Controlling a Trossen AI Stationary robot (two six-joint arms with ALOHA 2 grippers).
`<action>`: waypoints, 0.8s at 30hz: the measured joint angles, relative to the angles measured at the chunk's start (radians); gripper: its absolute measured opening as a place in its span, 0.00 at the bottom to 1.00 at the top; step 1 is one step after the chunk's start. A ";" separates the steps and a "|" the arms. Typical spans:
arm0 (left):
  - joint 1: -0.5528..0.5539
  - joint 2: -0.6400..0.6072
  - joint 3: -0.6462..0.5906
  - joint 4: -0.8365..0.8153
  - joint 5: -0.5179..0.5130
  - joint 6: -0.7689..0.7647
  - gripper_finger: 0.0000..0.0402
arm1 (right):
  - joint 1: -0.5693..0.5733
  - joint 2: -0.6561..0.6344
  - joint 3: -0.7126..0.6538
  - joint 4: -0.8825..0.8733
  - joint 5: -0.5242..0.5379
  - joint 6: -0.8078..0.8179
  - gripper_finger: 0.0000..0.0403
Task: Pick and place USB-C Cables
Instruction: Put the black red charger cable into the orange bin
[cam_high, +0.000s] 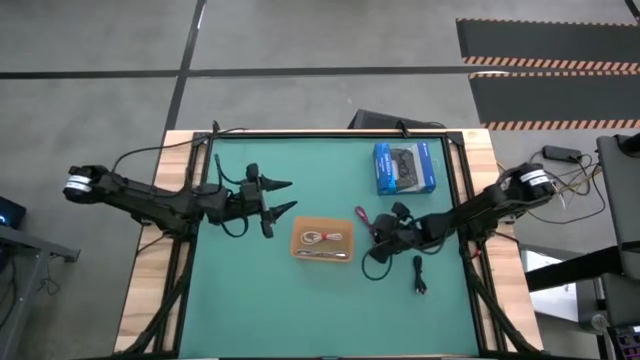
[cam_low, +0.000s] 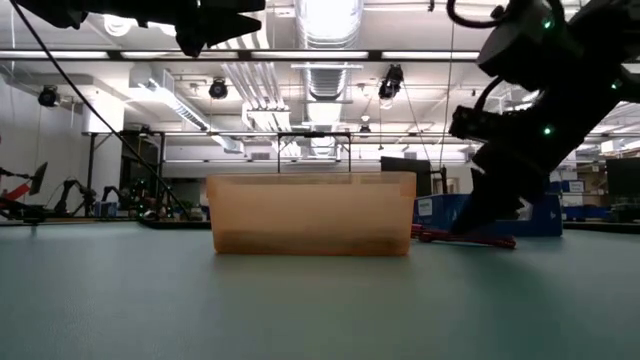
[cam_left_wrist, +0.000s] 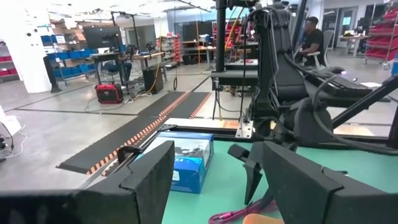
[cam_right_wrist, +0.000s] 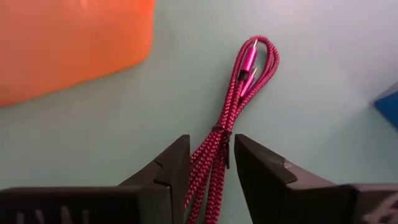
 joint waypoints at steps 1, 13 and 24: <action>0.000 0.001 0.000 -0.002 0.000 0.000 0.56 | 0.000 0.014 0.005 0.001 0.004 0.003 0.30; 0.000 0.000 0.000 0.021 0.000 0.000 0.56 | 0.001 0.081 0.018 0.010 0.003 0.065 0.22; 0.000 0.000 0.000 0.049 0.000 -0.001 0.56 | 0.001 0.069 0.017 0.006 -0.010 0.085 0.04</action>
